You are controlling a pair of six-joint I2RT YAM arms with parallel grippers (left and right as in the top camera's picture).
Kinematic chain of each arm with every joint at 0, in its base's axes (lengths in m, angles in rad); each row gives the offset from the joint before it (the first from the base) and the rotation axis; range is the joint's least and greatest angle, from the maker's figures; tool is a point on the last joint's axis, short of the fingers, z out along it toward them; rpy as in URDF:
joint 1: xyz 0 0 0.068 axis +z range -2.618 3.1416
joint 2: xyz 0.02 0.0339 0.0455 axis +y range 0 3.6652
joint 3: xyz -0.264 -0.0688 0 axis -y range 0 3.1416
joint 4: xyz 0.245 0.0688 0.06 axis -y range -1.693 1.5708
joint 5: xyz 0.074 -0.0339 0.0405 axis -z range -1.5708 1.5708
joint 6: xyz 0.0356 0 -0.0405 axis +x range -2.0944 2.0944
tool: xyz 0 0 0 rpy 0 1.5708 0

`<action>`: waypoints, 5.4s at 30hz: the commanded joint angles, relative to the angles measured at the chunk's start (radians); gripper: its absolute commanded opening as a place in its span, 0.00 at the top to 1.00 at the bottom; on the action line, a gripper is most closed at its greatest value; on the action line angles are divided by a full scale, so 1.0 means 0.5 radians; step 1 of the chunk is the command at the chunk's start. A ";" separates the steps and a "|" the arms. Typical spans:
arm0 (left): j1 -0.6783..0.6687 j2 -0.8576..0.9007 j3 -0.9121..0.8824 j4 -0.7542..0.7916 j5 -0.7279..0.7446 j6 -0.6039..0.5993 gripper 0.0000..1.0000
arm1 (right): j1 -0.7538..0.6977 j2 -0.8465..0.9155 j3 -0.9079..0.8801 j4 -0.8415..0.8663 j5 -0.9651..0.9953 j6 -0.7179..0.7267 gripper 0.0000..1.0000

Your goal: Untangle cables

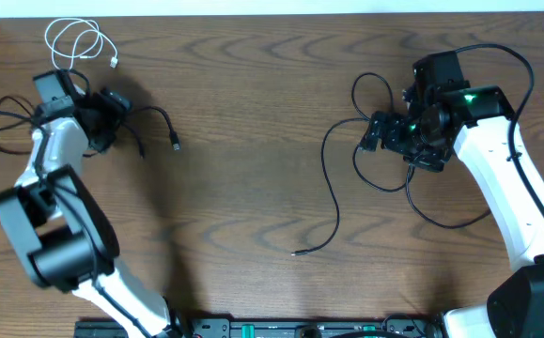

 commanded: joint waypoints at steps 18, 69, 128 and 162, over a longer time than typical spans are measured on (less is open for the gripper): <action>-0.716 0.062 0.021 -0.095 -0.983 0.149 0.13 | 0.024 -0.003 -0.008 0.043 0.008 0.012 0.01; -0.855 -0.575 0.021 -1.063 0.394 0.699 0.05 | -0.306 -0.008 -0.006 0.067 0.497 0.098 0.01; -1.203 -0.575 0.021 -1.077 0.056 0.723 0.02 | -1.445 -0.005 -1.292 1.356 0.509 -0.645 0.08; -1.203 -0.575 0.021 -1.077 0.055 0.723 0.02 | -1.253 -0.743 -0.650 2.049 -1.785 1.092 0.99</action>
